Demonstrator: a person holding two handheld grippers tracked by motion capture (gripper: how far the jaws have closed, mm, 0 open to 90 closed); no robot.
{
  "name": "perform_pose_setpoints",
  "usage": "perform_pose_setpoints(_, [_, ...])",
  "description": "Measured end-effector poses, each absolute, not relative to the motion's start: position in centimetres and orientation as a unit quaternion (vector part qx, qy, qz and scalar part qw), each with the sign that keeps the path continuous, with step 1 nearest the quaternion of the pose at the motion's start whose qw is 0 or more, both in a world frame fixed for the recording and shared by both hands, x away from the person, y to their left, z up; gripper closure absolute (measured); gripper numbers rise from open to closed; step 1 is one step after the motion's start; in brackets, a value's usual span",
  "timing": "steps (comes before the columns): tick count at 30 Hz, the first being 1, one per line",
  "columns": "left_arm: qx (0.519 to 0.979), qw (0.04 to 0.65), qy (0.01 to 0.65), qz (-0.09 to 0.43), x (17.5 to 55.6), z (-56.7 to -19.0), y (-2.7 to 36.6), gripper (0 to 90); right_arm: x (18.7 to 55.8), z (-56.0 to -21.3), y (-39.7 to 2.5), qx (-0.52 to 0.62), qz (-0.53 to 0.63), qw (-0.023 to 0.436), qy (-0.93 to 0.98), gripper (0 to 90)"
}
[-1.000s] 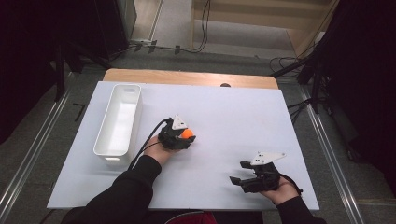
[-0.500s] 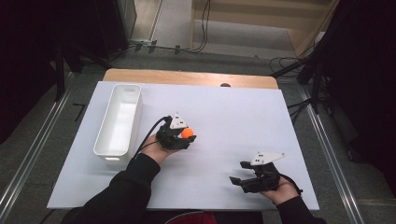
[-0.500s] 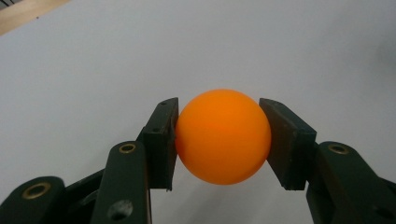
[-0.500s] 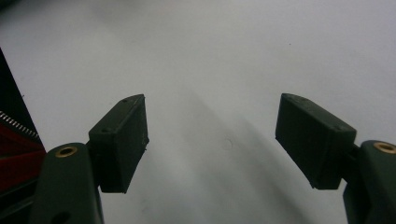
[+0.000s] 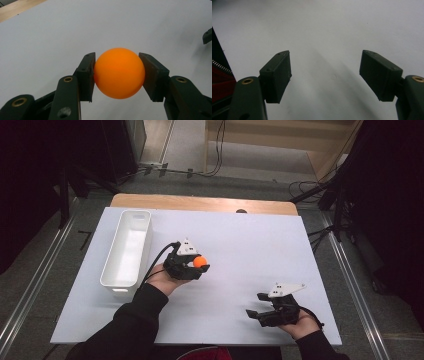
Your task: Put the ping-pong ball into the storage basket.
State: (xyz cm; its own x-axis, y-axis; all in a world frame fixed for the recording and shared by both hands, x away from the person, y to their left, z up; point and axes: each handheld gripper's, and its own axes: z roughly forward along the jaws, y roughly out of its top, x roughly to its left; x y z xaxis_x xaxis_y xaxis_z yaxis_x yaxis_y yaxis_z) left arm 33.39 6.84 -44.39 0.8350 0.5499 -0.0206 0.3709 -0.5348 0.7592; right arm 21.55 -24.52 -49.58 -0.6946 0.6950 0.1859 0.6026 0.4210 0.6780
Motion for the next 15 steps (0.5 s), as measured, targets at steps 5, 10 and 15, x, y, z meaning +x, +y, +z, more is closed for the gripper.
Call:
perform_pose_setpoints(5, [0.870, 0.396, 0.271, 0.115, 33.38, -44.27, 6.81, 49.8, 21.55, -49.57, -24.54, 0.385, 0.375, 0.061, 0.841, 24.0])
perform_pose_setpoints(10, [0.868, 0.392, 0.286, 0.109, 33.44, -43.98, 6.98, 49.9, 21.54, -49.57, -24.54, 0.385, 0.375, 0.061, 0.841, 24.0])
perform_pose_setpoints(15, [0.864, 0.396, 0.292, 0.109, 33.51, -43.73, 7.27, 49.8, 21.54, -49.58, -24.54, 0.385, 0.374, 0.062, 0.841, 24.0])
